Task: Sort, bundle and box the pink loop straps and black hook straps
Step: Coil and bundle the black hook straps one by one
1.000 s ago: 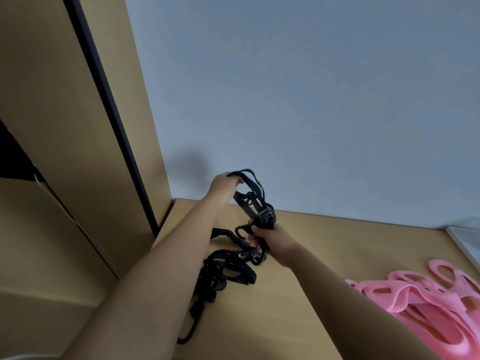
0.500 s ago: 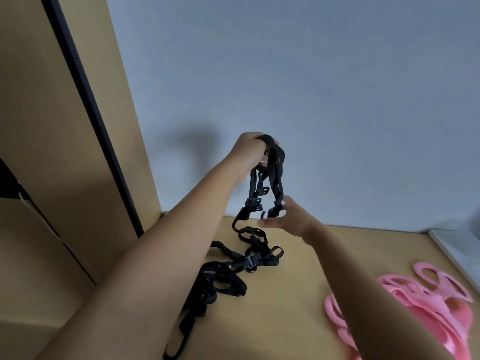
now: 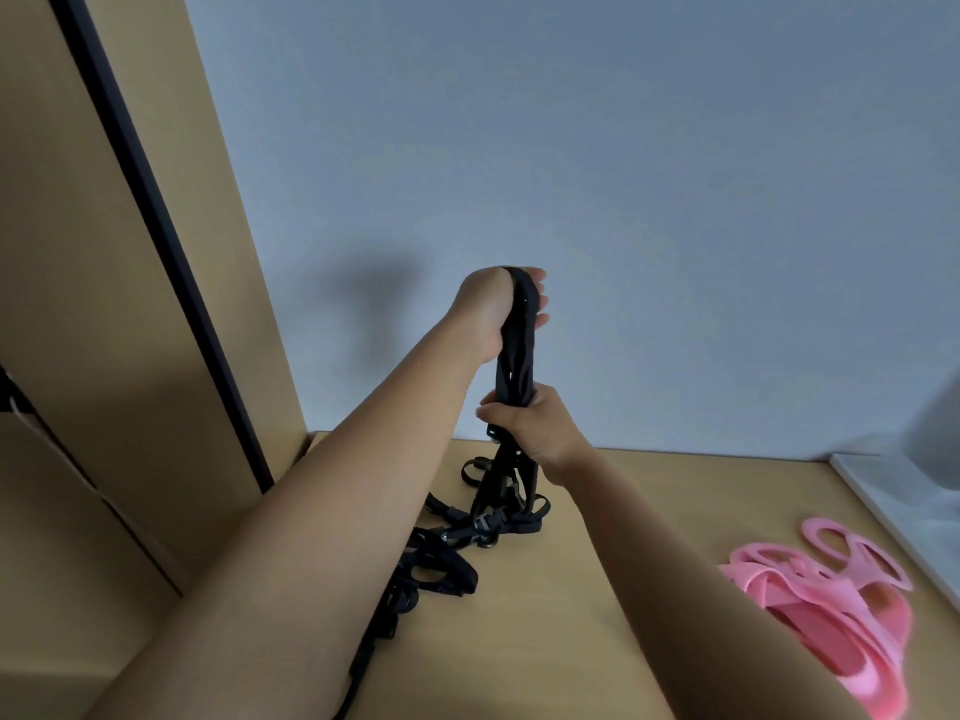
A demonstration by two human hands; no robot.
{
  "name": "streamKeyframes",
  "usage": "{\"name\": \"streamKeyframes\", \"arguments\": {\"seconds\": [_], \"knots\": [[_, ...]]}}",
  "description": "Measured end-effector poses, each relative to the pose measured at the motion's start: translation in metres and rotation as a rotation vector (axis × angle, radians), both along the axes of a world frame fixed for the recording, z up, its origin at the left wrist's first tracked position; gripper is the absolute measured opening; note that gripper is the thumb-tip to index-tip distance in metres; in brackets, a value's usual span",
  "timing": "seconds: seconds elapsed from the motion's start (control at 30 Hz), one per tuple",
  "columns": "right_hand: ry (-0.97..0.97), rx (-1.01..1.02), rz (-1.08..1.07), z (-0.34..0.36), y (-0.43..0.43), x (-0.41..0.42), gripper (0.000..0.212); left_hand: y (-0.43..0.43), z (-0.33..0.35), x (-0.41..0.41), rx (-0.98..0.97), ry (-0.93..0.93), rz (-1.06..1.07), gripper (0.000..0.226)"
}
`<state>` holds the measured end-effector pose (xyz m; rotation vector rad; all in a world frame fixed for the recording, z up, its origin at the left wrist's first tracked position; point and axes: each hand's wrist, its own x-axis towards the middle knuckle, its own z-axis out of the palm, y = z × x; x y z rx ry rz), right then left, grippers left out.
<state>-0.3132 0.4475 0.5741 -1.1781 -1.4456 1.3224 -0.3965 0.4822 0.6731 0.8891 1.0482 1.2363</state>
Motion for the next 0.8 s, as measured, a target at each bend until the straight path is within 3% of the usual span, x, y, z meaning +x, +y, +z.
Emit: {"name": "streamKeyframes", "arguments": {"seconds": [0.07, 0.17, 0.33, 0.5, 0.6, 0.7, 0.8], "knots": [[-0.065, 0.015, 0.055, -0.002, -0.002, 0.001, 0.008, 0.002, -0.002, -0.012, 0.016, 0.065, 0.008, 0.026], [-0.117, 0.027, 0.135, -0.004, -0.002, 0.004, 0.03, 0.001, -0.004, -0.023, 0.118, 0.283, -0.035, 0.029], [-0.14, 0.06, 0.191, 0.005, -0.005, -0.006, 0.031, -0.002, 0.004, -0.021, 0.142, 0.139, 0.057, 0.031], [-0.304, 0.086, 0.14, 0.009, 0.002, 0.001, 0.027, 0.004, -0.002, -0.035, 0.08, 0.065, 0.198, 0.034], [-0.491, 0.041, 0.116, 0.012, 0.011, 0.015, 0.021, 0.007, -0.027, -0.061, 0.065, 0.292, 0.156, 0.031], [-0.791, 0.016, 0.174, 0.018, 0.018, 0.029, 0.013, -0.002, -0.05, -0.091, -0.096, 0.648, -0.208, 0.014], [-1.059, 0.042, 0.21, 0.026, 0.023, 0.031, 0.012, -0.005, -0.056, -0.103, -0.169, 0.916, -0.386, 0.075]]}}
